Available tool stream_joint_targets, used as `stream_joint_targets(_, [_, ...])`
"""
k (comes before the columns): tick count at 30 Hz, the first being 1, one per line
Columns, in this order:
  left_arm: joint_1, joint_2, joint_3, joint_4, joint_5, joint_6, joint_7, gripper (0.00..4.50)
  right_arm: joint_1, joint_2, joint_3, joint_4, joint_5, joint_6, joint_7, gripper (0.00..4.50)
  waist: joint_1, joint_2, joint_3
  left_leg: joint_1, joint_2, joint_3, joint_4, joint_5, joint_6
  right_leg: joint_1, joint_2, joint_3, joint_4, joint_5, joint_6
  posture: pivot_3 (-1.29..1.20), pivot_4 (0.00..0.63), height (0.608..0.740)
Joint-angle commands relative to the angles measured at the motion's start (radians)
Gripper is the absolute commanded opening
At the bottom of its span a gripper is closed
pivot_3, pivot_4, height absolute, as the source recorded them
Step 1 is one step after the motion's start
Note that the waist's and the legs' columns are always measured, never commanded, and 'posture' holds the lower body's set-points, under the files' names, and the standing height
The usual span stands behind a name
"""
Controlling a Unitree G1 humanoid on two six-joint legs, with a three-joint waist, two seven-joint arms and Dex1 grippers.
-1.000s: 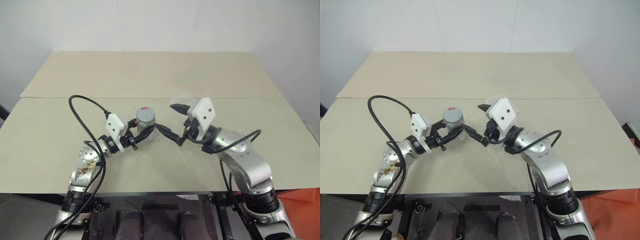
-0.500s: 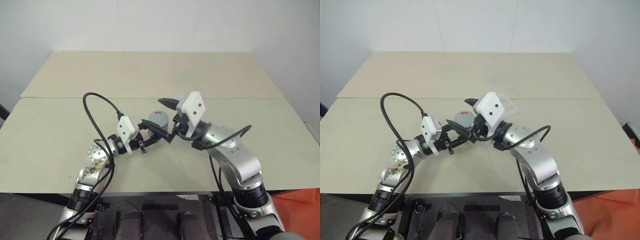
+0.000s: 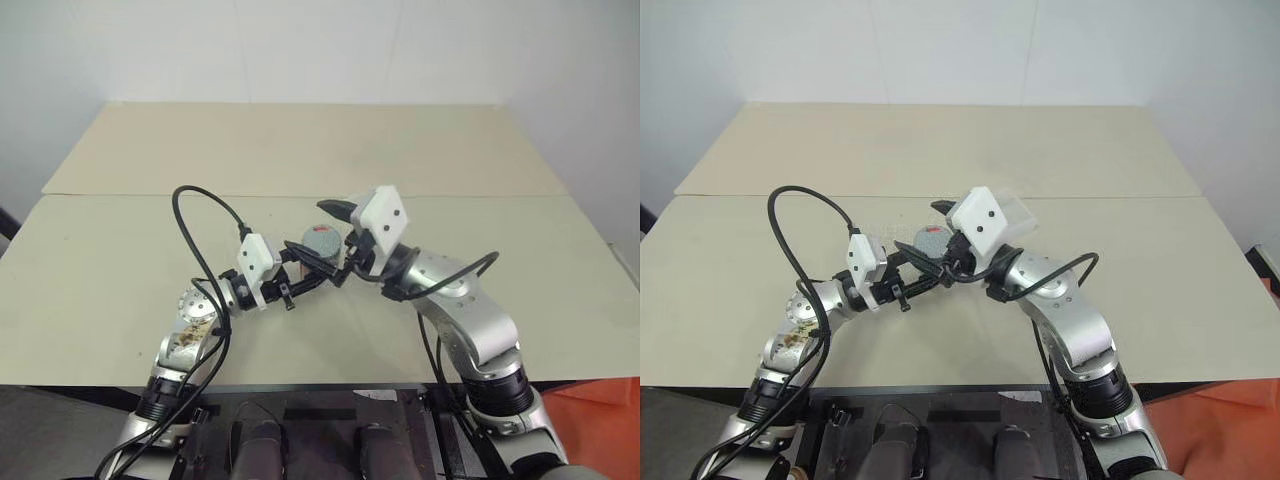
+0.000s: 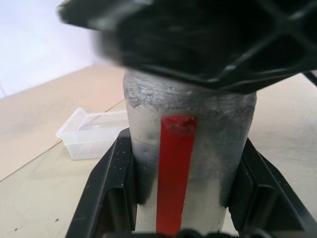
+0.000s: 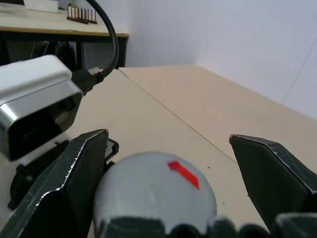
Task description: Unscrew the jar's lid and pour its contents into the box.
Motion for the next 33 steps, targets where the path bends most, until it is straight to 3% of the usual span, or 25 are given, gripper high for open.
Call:
stream_joint_targets(1, [-0.025, 0.005, 0.038, -0.006, -0.027, -0.028, -0.007, 1.93, 0.015, -0.027, -0.055, -0.041, 0.006, -0.013, -0.001, 4.47, 0.0, 0.0, 0.0, 0.0, 0.0, 0.0, 0.0, 0.0, 0.0, 0.0, 0.0, 0.0, 0.0, 0.0, 0.0, 0.0, 0.15, 0.74])
stream_joint_targets(33, [-0.029, 0.014, 0.057, 0.023, -0.016, -0.047, -0.029, 1.93, 0.1, -0.116, -0.122, -0.071, 0.024, -0.031, 0.023, 4.47, 0.0, 0.0, 0.0, 0.0, 0.0, 0.0, 0.0, 0.0, 0.0, 0.0, 0.0, 0.0, 0.0, 0.0, 0.0, 0.0, 0.15, 0.74])
